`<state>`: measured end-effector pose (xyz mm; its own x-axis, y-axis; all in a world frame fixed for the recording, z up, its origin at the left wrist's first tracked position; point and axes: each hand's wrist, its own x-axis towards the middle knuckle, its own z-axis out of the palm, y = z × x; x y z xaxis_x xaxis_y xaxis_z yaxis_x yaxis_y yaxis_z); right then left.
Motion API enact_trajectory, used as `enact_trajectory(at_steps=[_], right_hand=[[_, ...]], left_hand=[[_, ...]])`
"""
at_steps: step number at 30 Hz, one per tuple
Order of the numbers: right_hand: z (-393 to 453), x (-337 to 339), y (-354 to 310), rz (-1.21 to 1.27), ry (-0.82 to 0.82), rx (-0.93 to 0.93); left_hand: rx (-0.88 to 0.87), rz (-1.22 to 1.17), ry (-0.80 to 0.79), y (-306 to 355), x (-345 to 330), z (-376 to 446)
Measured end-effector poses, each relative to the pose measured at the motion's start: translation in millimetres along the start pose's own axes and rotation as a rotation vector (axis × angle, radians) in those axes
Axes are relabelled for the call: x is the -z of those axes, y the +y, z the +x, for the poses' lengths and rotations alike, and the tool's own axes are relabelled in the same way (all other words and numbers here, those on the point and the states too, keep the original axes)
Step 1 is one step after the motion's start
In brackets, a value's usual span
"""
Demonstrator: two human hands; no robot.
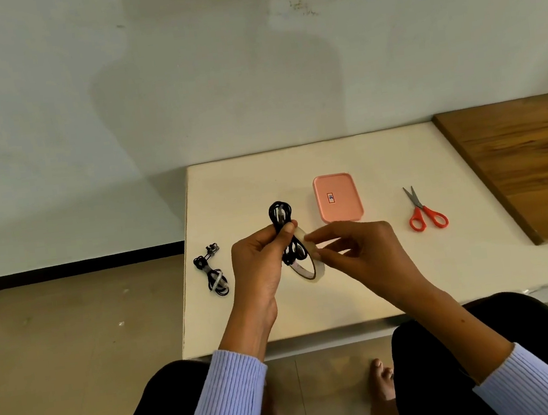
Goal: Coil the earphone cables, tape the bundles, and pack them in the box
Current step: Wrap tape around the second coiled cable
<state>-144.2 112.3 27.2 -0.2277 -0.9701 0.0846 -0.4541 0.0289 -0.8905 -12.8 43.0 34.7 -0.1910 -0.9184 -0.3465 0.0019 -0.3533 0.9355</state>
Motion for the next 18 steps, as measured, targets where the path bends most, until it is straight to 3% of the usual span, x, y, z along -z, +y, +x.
enact_trajectory(at_steps=[3,12,15,18], right_hand=[[1,0,7,-0.085,0.061,0.085],[6,-7,9,-0.509,0.042,0.417],[1,-1,8,-0.514,-0.022,0.443],[-2,7,8,-0.424,-0.019,0.389]], left_hand=[[0.022,0.017,-0.007,-1,-1,0],[0.164,-0.033,0.040,0,4,7],[0.245,-0.024,0.069,2,13,17],[0.360,0.036,-0.041,2,22,24]])
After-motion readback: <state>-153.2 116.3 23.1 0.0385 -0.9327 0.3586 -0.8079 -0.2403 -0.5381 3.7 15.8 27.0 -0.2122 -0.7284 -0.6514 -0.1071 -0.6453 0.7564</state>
